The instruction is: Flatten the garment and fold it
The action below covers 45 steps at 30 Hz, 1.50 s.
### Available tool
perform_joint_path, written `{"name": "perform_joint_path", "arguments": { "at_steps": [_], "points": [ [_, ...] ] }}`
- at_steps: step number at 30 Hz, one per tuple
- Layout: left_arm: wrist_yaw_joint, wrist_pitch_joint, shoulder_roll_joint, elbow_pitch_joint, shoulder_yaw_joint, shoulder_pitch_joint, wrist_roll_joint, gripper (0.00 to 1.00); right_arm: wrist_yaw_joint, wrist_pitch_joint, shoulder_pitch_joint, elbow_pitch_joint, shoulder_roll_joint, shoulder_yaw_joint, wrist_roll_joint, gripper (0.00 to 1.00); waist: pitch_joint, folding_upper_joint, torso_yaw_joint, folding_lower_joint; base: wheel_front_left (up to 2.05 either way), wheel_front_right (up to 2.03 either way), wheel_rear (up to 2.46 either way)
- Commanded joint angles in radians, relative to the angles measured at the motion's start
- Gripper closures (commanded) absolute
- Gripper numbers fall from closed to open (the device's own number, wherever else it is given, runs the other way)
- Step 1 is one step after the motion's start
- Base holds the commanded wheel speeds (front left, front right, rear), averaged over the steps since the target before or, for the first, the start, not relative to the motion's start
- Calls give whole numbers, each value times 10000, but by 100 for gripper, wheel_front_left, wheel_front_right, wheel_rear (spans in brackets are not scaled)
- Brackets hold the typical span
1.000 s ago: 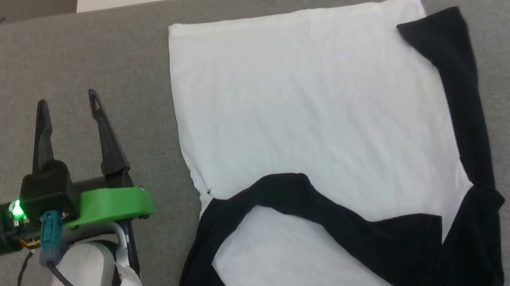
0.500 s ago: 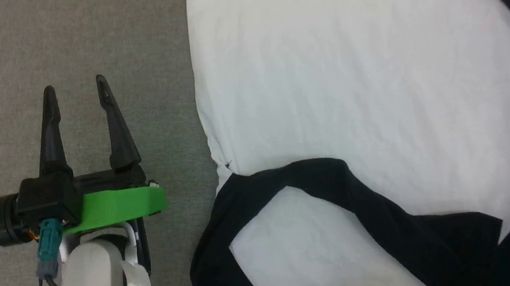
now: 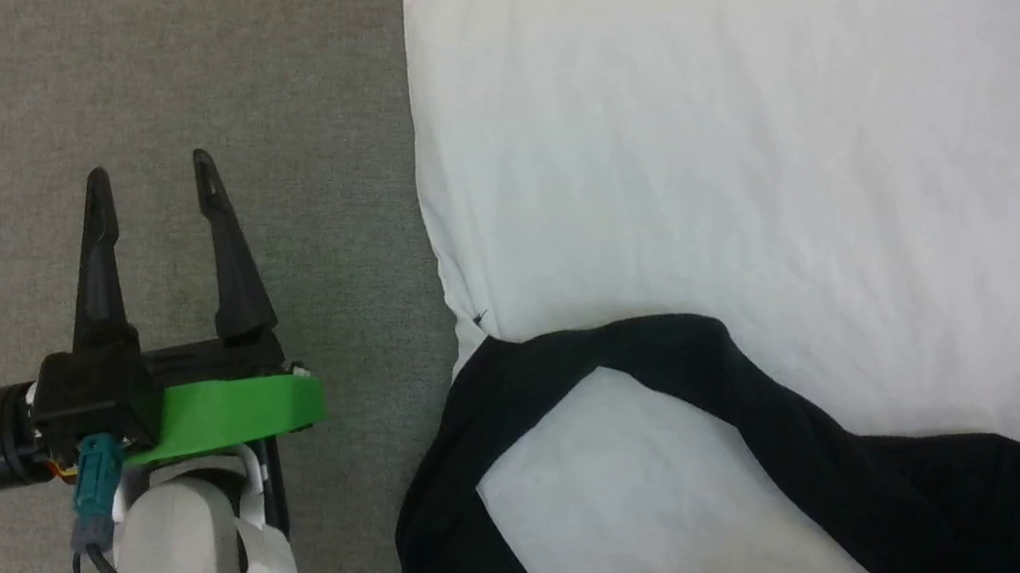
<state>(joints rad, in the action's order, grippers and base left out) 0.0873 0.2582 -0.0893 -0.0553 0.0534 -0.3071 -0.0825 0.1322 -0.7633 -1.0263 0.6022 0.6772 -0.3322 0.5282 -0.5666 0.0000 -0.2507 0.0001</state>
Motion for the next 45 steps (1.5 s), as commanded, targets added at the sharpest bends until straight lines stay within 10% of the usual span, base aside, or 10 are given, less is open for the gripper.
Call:
{"name": "perform_joint_path", "arguments": {
  "at_steps": [1, 16, 29, 36, 45],
  "points": [
    [-74, 35, 47, 72, -99, 78, 115, 0, -15, 151, 481, 367, -53, -59, 50, 100, 546, 0, 402, -1, 0, 0, 0],
    [-280, 36, -196, 640, -822, 1793, 426, 0, -15, 3595, 2508, -2981, 1169, -1277, 2111, 100, 3263, 0, 1651, -1, 0, 0, 0],
    [-381, 36, -146, 680, -858, 2417, 483, 0, -15, 3928, 4267, -7514, 1658, -2235, 2821, 100, 4406, 0, 1540, -1, 0, 0, 0],
    [-358, 36, -6, 665, -820, 2582, 444, 0, -15, 3846, 3760, -8571, 333, -4297, 2244, 100, 4432, 0, 1133, -1, 0, 0, 0],
    [-322, 36, 145, 706, -652, 2253, 419, 0, -15, 4424, 2557, -6032, -2216, -6879, 1190, 100, 3954, 0, 699, -1, 0, 0, 0]
  ]
}}
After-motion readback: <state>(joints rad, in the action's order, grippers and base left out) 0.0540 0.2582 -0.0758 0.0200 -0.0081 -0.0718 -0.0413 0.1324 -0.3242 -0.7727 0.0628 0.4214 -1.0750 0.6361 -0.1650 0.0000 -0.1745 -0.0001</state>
